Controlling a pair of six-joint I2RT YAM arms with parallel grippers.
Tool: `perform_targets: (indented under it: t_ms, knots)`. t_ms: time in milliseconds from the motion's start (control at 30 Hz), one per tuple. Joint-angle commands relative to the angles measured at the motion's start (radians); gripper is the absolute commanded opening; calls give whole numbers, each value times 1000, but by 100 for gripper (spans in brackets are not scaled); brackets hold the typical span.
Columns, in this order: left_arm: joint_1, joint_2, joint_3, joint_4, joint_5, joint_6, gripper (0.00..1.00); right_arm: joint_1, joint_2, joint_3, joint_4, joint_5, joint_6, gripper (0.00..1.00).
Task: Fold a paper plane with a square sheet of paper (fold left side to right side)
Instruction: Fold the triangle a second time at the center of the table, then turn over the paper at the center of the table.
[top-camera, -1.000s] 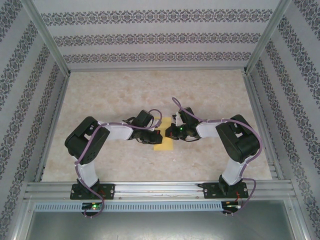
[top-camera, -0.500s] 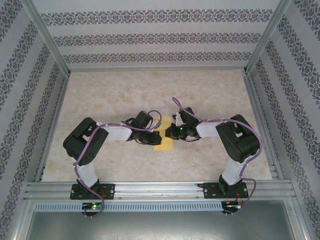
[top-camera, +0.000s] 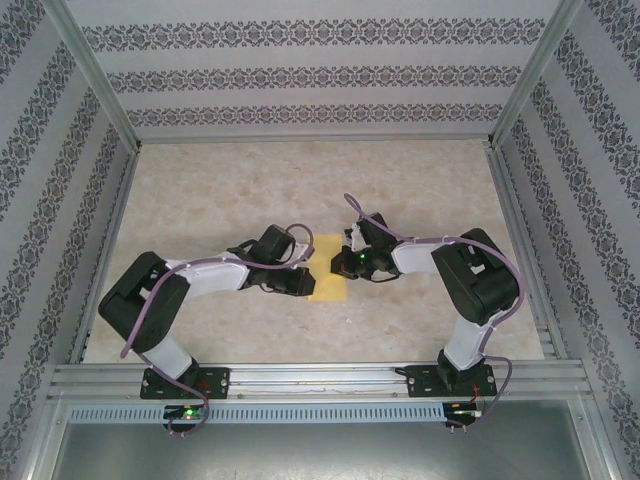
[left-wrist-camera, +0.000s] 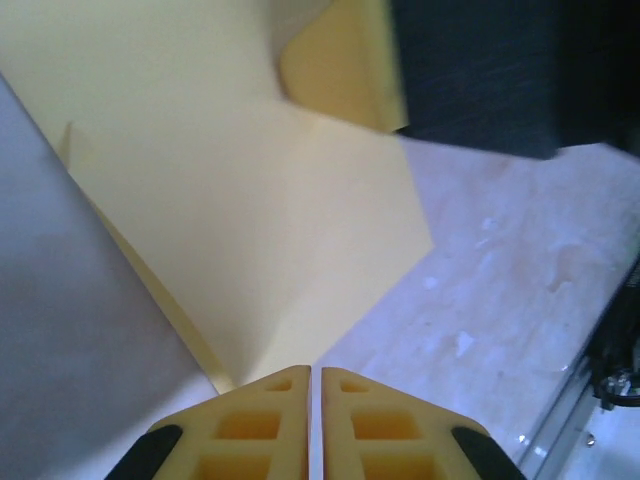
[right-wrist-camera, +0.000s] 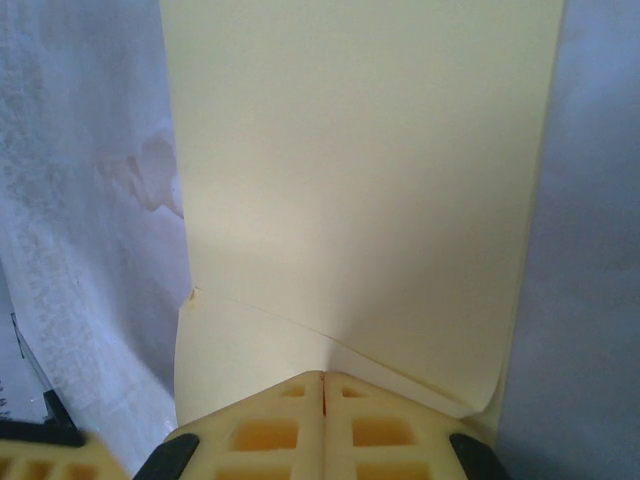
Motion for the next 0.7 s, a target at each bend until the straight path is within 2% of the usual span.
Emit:
perform_targets:
  t_ms: [0,200,433,533,667]
  knots:
    - [36,-73,-16,-16,-29,3,18,-12,-38,15,-72,51,-23,2]
    - [129,-132,-54,70,-24,-50,33,-25,-155,1,-77,93,-58,27]
    - [142,-45,-4,117,54,-44,37,-71,-290,-113,-77,144,-97,55]
    - [141,5,10,148,91,-50,38,-83,-337,-162,-76,153,-103,63]
    - [136,66,25,197,144,-63,38,-94,-373,-204,-77,159,-102,65]
